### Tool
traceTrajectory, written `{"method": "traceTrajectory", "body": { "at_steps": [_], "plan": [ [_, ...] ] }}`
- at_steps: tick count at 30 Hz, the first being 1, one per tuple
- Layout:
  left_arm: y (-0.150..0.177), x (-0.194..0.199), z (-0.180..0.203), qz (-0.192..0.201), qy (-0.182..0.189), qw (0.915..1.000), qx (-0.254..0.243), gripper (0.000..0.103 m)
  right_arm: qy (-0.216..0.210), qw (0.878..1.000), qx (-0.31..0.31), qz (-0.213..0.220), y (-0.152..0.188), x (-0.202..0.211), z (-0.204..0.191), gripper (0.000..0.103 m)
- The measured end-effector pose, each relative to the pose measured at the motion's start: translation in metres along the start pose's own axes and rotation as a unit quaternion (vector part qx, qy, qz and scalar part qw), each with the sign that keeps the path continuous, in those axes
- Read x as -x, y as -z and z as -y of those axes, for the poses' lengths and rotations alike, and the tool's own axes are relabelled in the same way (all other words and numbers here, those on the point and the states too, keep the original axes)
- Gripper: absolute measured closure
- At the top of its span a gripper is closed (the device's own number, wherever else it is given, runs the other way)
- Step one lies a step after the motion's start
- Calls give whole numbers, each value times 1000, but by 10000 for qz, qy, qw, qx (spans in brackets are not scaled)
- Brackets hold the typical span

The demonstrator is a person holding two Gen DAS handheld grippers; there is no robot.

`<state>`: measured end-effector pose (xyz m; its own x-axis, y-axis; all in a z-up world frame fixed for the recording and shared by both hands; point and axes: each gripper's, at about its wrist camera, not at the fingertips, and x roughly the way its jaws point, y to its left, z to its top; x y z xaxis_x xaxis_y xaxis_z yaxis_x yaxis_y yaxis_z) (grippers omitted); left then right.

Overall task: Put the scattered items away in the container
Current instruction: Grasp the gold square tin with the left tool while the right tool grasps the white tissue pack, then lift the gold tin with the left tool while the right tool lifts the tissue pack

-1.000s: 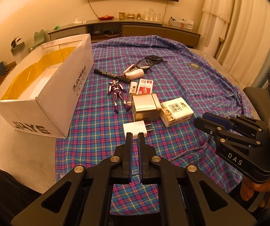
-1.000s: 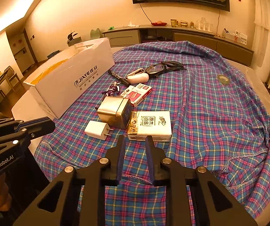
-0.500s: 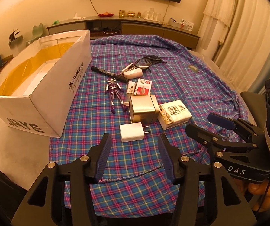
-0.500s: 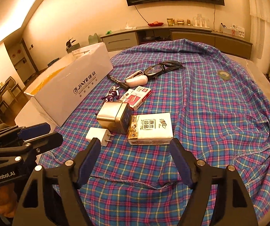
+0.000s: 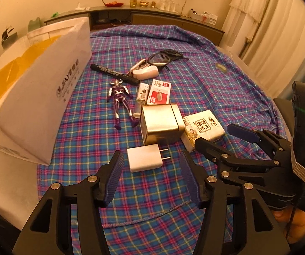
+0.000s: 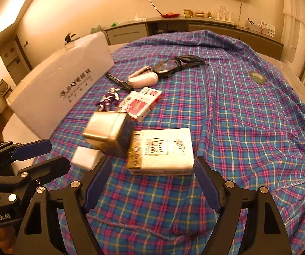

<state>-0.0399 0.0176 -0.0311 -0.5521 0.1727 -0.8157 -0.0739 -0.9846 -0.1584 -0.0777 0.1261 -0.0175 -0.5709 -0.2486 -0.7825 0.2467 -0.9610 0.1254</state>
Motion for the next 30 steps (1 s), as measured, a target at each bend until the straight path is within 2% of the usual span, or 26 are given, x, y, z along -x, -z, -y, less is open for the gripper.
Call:
{"method": "traceTrajectory", "body": {
  "at_steps": [5, 11, 14, 17, 20, 23, 27, 30],
  "plan": [
    [-11, -28, 2, -204, 231, 9995, 26, 45, 137, 9997, -117, -176, -3, -17, 12, 23],
    [-26, -46, -8, -263, 452, 9984, 213, 44, -25, 9993, -301, -239, -11, -28, 23, 20],
    [-34, -51, -11, -247, 371, 9989, 169, 43, -23, 9992, -300, -276, -13, -29, 27, 20],
    [-39, -58, -21, -253, 190, 9989, 353, 43, 190, 9985, -475, -203, -14, -24, 36, 20],
    [-43, -57, -24, -244, 360, 9981, 443, 43, -24, 9981, -579, -190, -15, -22, 38, 20],
    [-50, -48, -16, -10, 412, 9991, 129, 42, -247, 9992, -242, -209, -13, -22, 21, 20],
    [-57, -56, -4, -1, 310, 9981, -536, 38, 136, 9986, 427, -277, -4, -32, 0, 18],
    [-62, -64, -2, 70, 318, 9967, -737, 37, 270, 9983, 432, -292, -3, -36, 4, 18]
  ]
}}
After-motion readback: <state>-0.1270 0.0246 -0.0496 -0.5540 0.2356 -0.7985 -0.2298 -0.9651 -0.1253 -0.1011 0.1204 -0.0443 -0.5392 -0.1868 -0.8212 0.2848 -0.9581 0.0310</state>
